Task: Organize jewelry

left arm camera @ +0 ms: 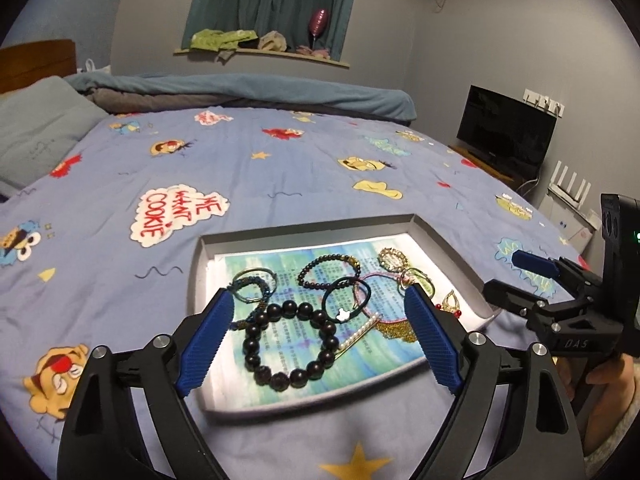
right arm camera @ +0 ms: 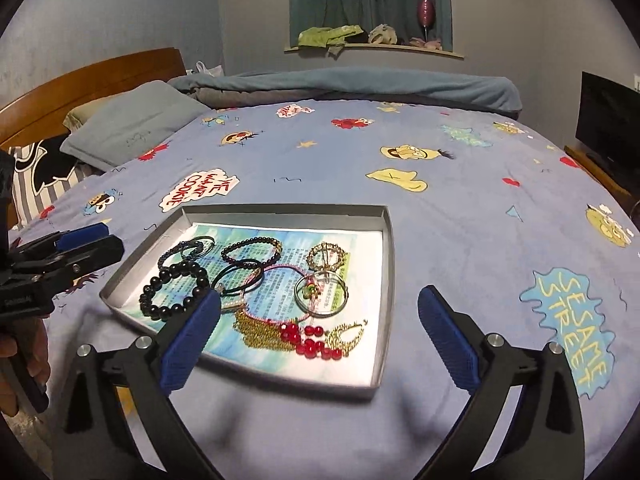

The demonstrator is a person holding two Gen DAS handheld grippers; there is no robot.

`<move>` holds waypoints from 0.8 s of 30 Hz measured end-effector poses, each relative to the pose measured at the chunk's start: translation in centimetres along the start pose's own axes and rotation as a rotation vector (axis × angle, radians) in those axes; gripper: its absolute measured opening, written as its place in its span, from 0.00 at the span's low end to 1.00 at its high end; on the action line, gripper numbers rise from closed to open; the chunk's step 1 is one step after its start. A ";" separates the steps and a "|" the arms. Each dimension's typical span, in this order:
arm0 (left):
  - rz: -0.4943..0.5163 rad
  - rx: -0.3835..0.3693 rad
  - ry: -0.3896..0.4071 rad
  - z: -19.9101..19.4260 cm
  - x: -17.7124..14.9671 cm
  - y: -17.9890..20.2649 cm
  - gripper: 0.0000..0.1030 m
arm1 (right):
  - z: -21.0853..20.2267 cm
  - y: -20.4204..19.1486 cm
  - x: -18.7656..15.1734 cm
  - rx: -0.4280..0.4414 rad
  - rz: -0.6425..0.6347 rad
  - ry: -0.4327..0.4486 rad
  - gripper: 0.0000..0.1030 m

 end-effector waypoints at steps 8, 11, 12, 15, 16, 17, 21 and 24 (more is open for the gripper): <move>0.015 0.029 0.001 -2.6 -1.5 0.8 0.90 | -2.0 0.3 -0.5 0.002 0.026 0.001 0.95; 0.028 0.054 -0.011 -3.3 -2.1 1.1 0.91 | -2.8 0.7 -1.4 0.005 0.039 0.005 0.95; 0.030 0.062 -0.015 -3.5 -2.3 1.1 0.91 | -3.0 0.8 -1.7 0.004 0.045 0.004 0.95; 0.024 0.088 -0.031 -4.3 -3.2 1.2 0.92 | -3.4 0.9 -2.5 0.002 0.063 -0.008 0.95; 0.020 0.094 -0.039 -4.5 -3.5 1.1 0.93 | -3.4 0.8 -2.6 0.004 0.066 -0.014 0.95; 0.012 0.103 -0.057 -4.5 -4.0 1.0 0.93 | -3.5 0.7 -2.8 0.005 0.068 -0.017 0.95; -0.010 0.143 -0.141 -4.3 -5.6 0.7 0.93 | -4.1 0.2 -3.4 -0.021 0.046 -0.008 0.95; -0.029 0.184 -0.186 -4.3 -6.6 0.6 0.93 | -4.3 -0.2 -3.9 -0.025 0.039 -0.027 0.95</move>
Point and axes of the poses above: each gripper's, at about its wrist camera, not at the fingertips, and z roughly the way its jaws point, y to its right, x to its top, the point moved 2 cm from there along z, roughly the way its jaws point, and after that the axes turned 15 degrees about z, right-handed, at the moved point
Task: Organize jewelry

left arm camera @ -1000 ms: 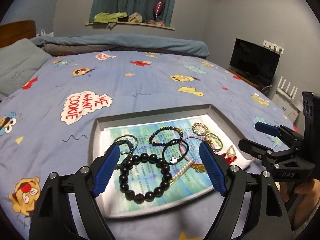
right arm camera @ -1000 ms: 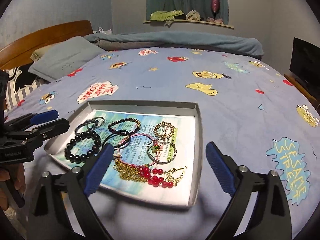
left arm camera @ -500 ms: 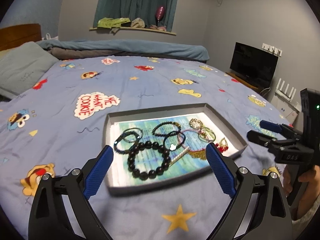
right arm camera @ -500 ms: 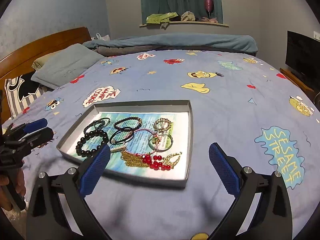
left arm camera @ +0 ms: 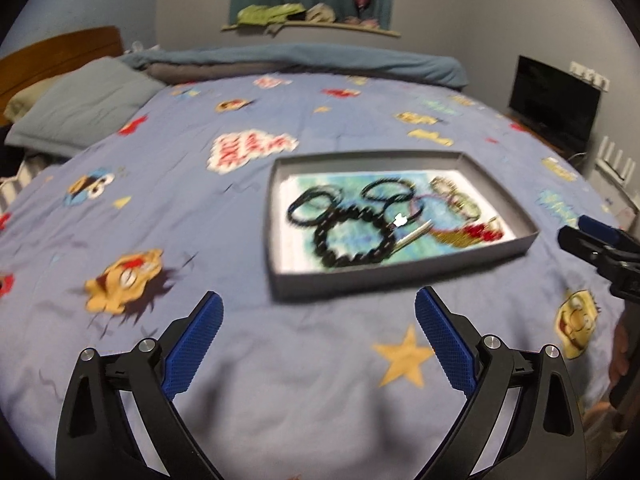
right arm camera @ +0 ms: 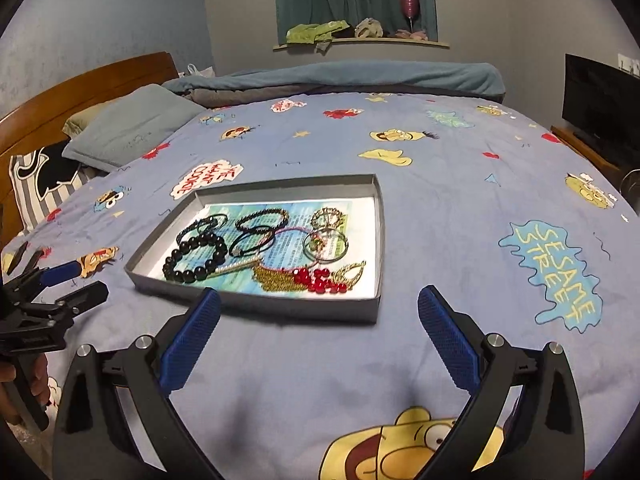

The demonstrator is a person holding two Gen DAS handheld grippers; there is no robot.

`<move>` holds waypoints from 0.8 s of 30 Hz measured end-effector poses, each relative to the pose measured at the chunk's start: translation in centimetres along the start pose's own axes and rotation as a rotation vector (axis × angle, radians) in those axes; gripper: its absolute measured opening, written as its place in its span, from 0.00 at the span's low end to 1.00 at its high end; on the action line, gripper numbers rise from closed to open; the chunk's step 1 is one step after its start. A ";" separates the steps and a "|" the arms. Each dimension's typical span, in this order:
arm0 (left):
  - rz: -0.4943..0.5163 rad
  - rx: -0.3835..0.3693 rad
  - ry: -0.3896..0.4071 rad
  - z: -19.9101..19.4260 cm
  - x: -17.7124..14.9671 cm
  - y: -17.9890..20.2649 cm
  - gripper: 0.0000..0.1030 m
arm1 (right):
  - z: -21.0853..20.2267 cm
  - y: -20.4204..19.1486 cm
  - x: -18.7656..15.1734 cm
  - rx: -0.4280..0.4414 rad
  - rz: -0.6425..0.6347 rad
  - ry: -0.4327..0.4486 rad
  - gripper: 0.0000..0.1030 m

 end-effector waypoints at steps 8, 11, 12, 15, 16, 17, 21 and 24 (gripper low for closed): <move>0.012 -0.011 -0.010 0.8 0.0 0.0 0.93 | 0.6 -1.9 -1.5 0.000 -0.057 -0.020 0.95; 0.022 0.010 -0.001 0.9 0.2 0.1 0.93 | 0.9 -2.1 -1.8 -0.005 -0.068 -0.026 0.95; 0.028 0.020 0.004 0.8 0.3 0.1 0.93 | 0.9 -2.1 -1.8 -0.004 -0.067 -0.026 0.95; 0.021 0.020 0.021 0.6 0.5 0.1 0.93 | 0.9 -2.0 -1.8 -0.007 -0.056 -0.019 0.95; 0.019 0.019 0.026 0.5 0.5 0.1 0.93 | 0.9 -1.9 -1.7 -0.009 -0.052 -0.018 0.95; 0.018 0.025 0.031 0.5 0.6 0.1 0.93 | 0.9 -1.8 -1.7 -0.010 -0.049 -0.018 0.95; 0.022 0.037 0.034 0.4 0.7 0.1 0.93 | 1.0 -1.6 -1.6 -0.016 -0.046 -0.017 0.95; 0.021 0.039 0.039 0.4 0.8 0.1 0.93 | 1.0 -1.6 -1.6 -0.013 -0.046 -0.014 0.95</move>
Point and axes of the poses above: each gripper's, at about its wrist camera, not at the fingertips, and z roughly the way its jaws point, y to its right, x to its top, the point moved 2 cm from there along z, roughly the way its jaws point, and after that the axes turned 15 degrees about z, right-handed, at the moved point
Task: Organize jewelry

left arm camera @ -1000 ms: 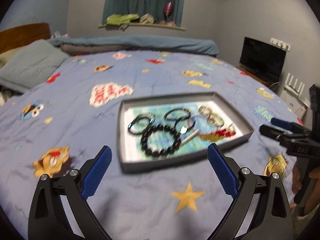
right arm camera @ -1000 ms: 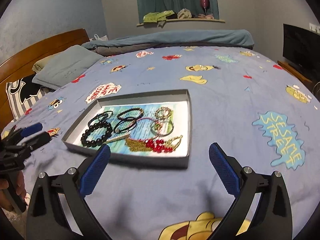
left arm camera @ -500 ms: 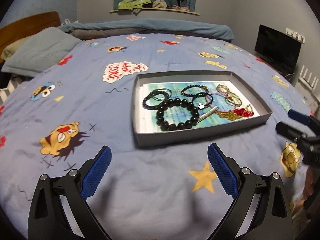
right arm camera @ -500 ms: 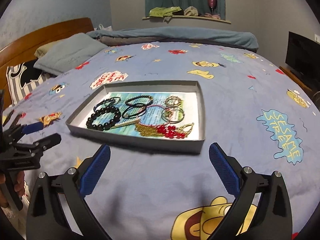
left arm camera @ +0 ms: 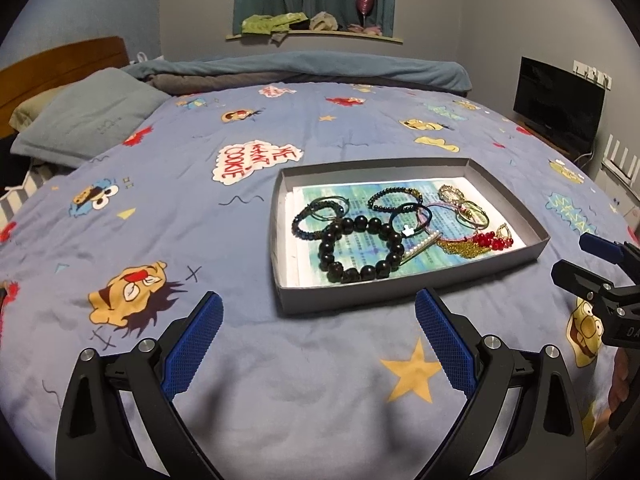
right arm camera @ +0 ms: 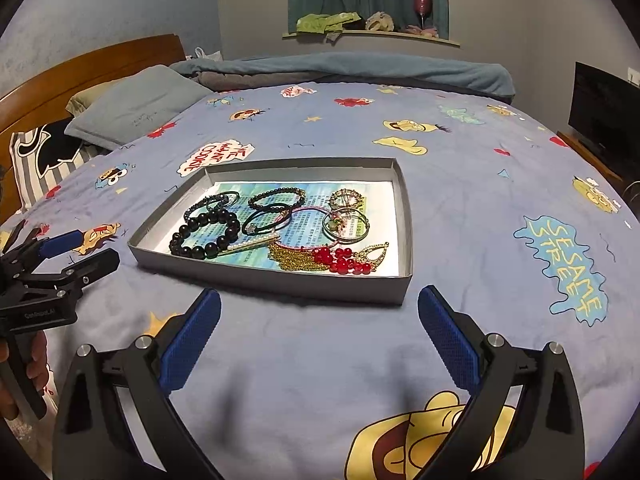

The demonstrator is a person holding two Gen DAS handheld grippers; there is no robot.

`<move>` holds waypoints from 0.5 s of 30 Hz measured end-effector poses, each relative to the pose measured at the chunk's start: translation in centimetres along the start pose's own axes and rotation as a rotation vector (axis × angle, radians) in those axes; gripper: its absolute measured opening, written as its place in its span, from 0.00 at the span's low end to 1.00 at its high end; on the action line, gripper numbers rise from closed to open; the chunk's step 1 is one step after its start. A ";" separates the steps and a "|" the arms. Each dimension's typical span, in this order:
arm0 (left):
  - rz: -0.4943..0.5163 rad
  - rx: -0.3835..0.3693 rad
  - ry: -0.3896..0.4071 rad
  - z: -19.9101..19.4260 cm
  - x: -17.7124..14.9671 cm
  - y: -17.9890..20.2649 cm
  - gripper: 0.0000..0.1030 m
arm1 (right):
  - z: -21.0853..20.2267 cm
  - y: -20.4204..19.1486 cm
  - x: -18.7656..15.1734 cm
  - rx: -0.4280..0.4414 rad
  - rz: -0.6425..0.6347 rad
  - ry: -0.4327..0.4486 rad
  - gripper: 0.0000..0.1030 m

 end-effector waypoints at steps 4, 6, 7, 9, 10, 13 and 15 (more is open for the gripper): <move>0.010 0.006 -0.004 0.1 0.0 0.2 0.93 | 0.1 0.1 0.1 -0.004 0.000 0.004 0.95; 0.011 0.005 -0.006 0.2 0.0 0.2 0.93 | 0.0 0.1 0.1 -0.003 0.000 0.004 0.95; 0.013 0.005 -0.008 0.2 0.0 0.2 0.93 | 0.0 0.1 0.1 -0.005 -0.001 0.003 0.95; 0.015 0.001 -0.009 0.3 -0.1 0.3 0.93 | -0.1 0.1 0.0 -0.004 -0.001 0.005 0.95; 0.017 0.000 -0.008 0.3 0.0 0.4 0.93 | -0.1 0.1 0.0 -0.003 -0.001 0.006 0.95; 0.022 -0.001 -0.008 0.3 0.0 0.5 0.93 | -0.1 0.2 0.1 -0.003 0.002 0.007 0.95; 0.027 -0.001 -0.006 0.3 0.0 0.6 0.93 | 0.0 0.3 0.1 -0.005 0.004 0.003 0.95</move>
Point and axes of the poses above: each gripper's, at about its wrist camera, not at the fingertips, and z roughly the way its jaws point, y to its right, x to its top, the point moved 2 cm from there along z, roughly the way its jaws point, and after that the axes turned 15 degrees about z, right-handed, at the moved point
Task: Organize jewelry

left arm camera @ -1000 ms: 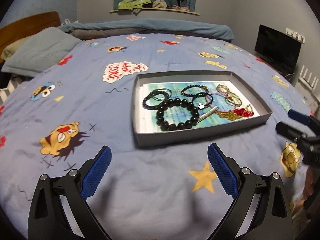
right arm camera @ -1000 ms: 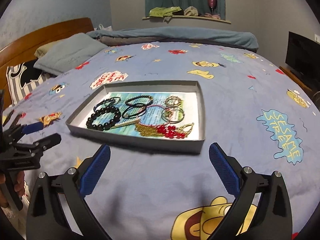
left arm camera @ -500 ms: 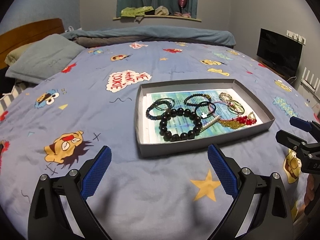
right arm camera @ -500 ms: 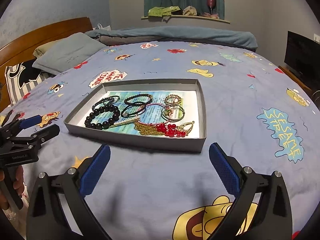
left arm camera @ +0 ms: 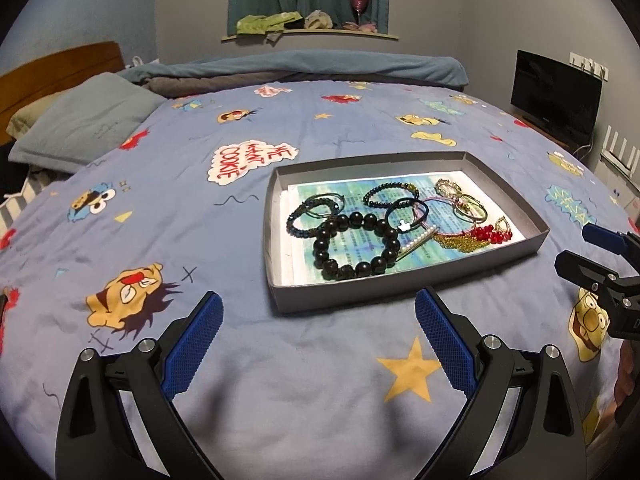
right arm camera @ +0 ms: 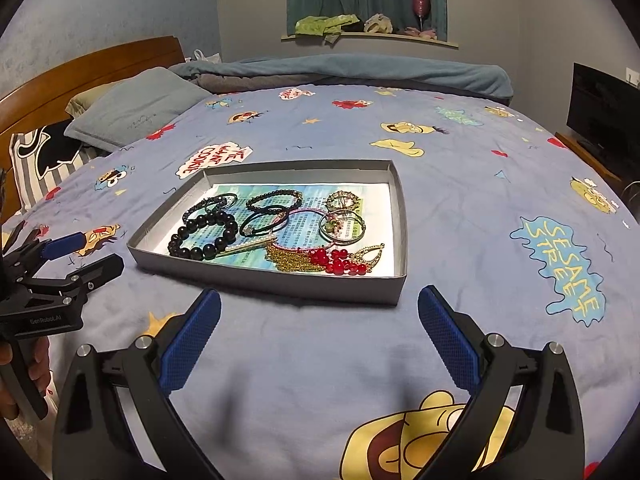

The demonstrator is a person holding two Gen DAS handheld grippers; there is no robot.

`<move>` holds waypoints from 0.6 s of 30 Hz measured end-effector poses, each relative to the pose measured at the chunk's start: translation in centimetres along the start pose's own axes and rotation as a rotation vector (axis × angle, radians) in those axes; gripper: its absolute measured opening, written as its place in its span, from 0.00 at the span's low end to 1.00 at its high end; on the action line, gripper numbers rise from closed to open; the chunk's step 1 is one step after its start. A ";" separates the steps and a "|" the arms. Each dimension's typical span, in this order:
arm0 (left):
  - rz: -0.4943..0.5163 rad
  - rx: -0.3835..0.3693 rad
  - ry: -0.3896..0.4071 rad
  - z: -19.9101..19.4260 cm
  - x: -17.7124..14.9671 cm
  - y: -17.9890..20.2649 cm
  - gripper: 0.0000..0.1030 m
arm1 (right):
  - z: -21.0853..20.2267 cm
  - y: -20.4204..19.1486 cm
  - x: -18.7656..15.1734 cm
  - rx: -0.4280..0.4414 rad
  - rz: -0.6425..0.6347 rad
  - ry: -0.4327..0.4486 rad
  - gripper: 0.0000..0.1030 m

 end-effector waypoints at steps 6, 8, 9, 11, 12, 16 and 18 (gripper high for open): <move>0.018 0.000 0.008 -0.1 0.0 0.4 0.93 | 0.0 -0.1 -0.1 -0.004 -0.004 0.005 0.95; 0.015 -0.002 0.008 -0.1 0.0 0.4 0.93 | 0.0 -0.1 -0.1 -0.005 -0.003 0.003 0.95; 0.013 -0.002 0.007 -0.1 0.0 0.4 0.93 | -0.1 -0.1 -0.1 -0.003 -0.002 0.006 0.95; 0.007 -0.003 0.005 0.0 0.0 0.4 0.93 | 0.0 -0.1 -0.1 -0.004 -0.004 0.008 0.95; 0.005 -0.004 0.004 0.0 0.0 0.4 0.93 | 0.0 -0.2 -0.1 -0.004 -0.004 0.009 0.95; 0.007 -0.004 0.001 0.0 0.0 0.4 0.93 | 0.0 -0.2 -0.1 -0.004 -0.003 0.006 0.95; 0.004 -0.006 0.003 0.0 0.0 0.3 0.93 | -0.1 -0.2 -0.1 -0.004 -0.004 0.008 0.95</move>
Point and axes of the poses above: each gripper's, at about its wrist camera, not at the fingertips, and z roughly the way its jaws point, y to its right, x to its top, the point moved 2 cm from there along z, roughly the way its jaws point, and after that the axes turned 15 degrees about z, right-handed, at the moved point
